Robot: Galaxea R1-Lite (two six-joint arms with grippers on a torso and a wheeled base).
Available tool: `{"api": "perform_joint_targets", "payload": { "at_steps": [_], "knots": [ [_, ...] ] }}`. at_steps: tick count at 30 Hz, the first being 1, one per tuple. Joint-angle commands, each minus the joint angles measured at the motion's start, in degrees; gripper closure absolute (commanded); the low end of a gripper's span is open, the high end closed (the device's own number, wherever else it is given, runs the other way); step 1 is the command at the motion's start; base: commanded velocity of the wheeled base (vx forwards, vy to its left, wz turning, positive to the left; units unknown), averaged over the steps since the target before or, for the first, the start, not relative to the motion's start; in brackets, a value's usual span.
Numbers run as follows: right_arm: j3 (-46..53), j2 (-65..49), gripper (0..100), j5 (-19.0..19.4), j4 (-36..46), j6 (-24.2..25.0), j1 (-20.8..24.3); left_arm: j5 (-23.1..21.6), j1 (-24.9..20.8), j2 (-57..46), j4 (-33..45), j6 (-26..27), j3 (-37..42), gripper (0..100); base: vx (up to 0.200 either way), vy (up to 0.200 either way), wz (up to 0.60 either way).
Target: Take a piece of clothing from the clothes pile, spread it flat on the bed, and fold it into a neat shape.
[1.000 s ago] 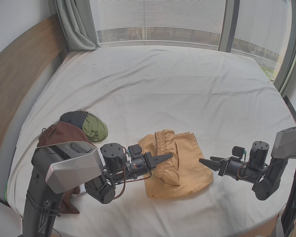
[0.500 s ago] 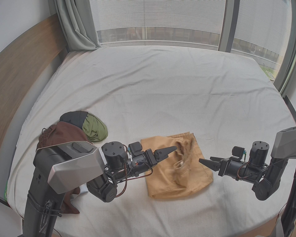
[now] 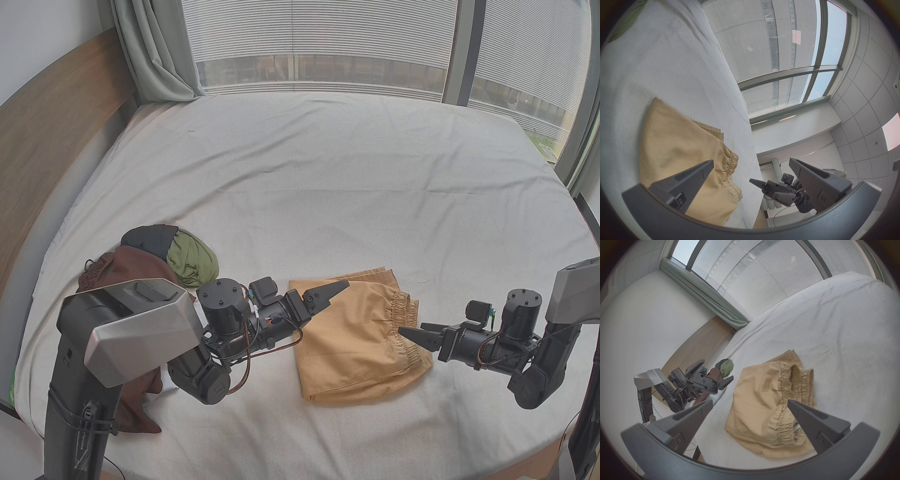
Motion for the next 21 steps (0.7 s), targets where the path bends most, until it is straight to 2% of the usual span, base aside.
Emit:
{"api": "perform_joint_targets", "payload": {
  "at_steps": [1, 4, 8, 11, 13, 18, 21],
  "knots": [
    [0.1, 1.3, 0, -0.1, 0.0, 1.5, 2.2, 0.0, 1.1, -3.2, 0.0, 0.0, 2.0, 0, 0.000, 0.000, 0.00],
    [-0.7, 1.8, 0, -2.9, 0.0, 6.1, 4.3, 0.2, 2.2, -5.0, 0.0, 0.1, 3.9, 0, 0.000, 0.000, 0.00],
    [-2.8, 3.2, 0, -5.8, -0.1, 9.3, 6.5, -0.6, 3.9, -6.9, 0.0, 2.1, 6.6, 0, 0.000, 0.000, 0.00],
    [-3.9, 5.3, 0, -6.6, -0.2, 9.7, 7.1, -0.6, 4.5, -7.0, 0.1, 3.5, 6.8, 0, 0.000, 0.000, 0.00],
    [-4.8, 10.0, 0, -8.5, -0.3, 9.7, 7.3, -1.6, 7.2, -7.5, 0.1, 4.6, 7.0, 0, 0.000, 0.000, 0.00],
    [-4.1, 12.1, 0, -8.8, -0.1, 9.5, 7.3, -2.9, 9.0, -10.2, 0.1, 6.0, 9.3, 0, 0.000, 0.000, 0.00],
    [-3.9, 13.9, 0, -9.5, 0.0, 8.6, 6.5, -5.3, 10.4, -12.8, 0.1, 7.7, 11.6, 0, 0.000, 0.000, 0.00]
  ]
}}
